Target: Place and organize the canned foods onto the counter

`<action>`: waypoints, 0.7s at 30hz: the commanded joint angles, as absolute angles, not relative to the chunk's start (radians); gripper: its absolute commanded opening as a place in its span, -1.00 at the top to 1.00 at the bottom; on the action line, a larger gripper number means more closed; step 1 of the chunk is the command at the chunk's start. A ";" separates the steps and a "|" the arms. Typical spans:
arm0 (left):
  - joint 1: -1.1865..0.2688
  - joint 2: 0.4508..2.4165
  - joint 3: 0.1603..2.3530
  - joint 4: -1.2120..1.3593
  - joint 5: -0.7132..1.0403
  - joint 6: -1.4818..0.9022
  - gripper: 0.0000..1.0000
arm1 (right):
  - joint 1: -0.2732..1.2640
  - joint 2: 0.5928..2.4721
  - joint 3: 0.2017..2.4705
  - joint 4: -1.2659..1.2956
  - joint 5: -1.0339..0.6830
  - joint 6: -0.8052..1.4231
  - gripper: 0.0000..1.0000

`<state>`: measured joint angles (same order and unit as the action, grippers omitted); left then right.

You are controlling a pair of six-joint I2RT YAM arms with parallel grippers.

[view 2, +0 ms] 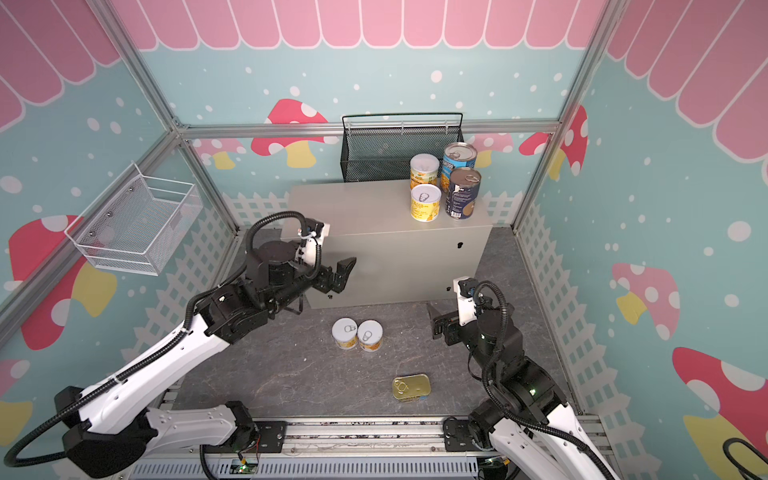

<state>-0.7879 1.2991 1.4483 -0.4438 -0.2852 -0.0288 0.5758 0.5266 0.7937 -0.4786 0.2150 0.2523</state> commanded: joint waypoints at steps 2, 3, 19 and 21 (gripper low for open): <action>-0.788 1.472 1.629 -0.413 -0.313 0.040 -0.99 | 0.574 0.488 0.787 -0.482 0.216 0.271 -0.99; -0.784 1.520 1.681 -0.411 -0.314 0.040 -0.98 | 0.575 0.479 0.791 -0.491 0.219 0.272 -0.99; -0.764 1.978 2.141 -0.470 -0.402 -0.017 -0.98 | 0.575 0.416 0.905 -0.591 0.264 0.292 -0.99; -0.764 1.998 2.160 -0.476 -0.409 -0.023 -0.98 | 0.574 0.414 0.915 -0.592 0.264 0.287 -0.99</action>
